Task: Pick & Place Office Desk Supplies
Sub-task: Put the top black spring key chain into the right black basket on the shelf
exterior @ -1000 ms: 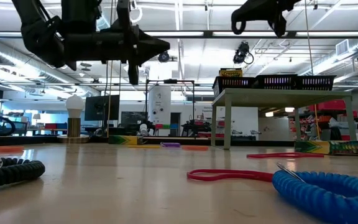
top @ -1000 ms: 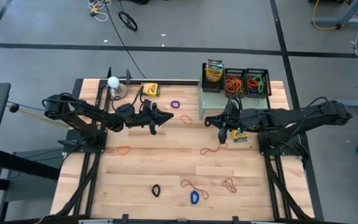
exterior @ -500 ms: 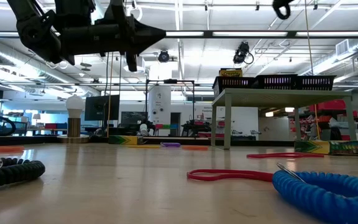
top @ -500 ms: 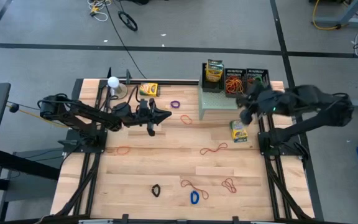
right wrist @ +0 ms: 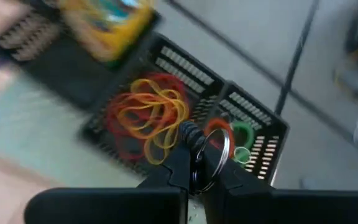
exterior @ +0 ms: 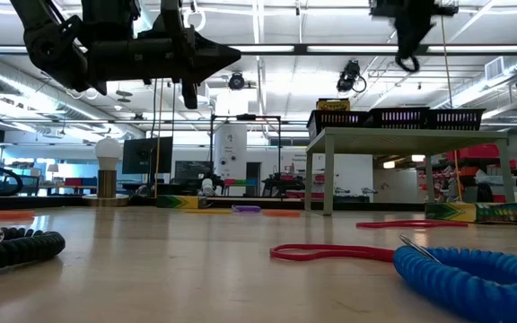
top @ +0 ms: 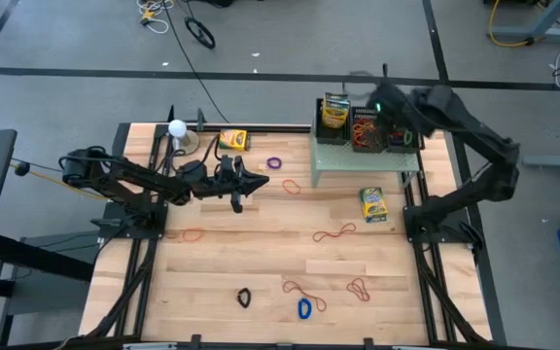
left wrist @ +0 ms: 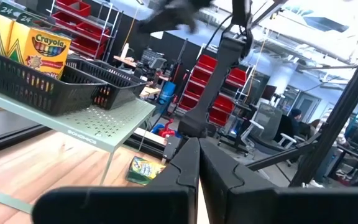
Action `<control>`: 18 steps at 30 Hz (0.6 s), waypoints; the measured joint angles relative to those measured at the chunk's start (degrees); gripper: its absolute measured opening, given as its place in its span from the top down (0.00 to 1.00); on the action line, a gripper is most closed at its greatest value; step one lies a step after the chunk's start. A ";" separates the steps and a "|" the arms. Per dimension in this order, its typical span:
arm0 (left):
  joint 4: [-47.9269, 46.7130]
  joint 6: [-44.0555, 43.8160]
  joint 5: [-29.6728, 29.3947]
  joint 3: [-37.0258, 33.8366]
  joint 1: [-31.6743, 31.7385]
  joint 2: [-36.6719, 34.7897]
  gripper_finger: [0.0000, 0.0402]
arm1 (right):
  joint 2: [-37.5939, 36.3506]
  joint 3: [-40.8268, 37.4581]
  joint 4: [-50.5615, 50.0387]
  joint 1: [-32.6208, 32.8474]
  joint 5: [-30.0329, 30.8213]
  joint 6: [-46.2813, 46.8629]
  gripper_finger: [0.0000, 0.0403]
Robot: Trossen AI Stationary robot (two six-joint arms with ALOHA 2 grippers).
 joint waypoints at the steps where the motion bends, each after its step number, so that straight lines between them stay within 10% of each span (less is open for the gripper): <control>1: -0.02 -0.07 0.04 0.00 0.00 0.00 0.97 | 0.98 -0.07 0.35 -2.87 -1.53 -0.91 0.95; 9: -0.49 -0.29 0.13 0.00 -0.02 0.00 0.97 | 5.67 -0.12 0.09 -20.21 -6.76 -6.21 0.95; 18: -0.49 2.08 -2.00 0.00 -0.02 0.02 0.97 | 4.41 -7.75 1.35 -25.70 -11.58 -7.72 0.95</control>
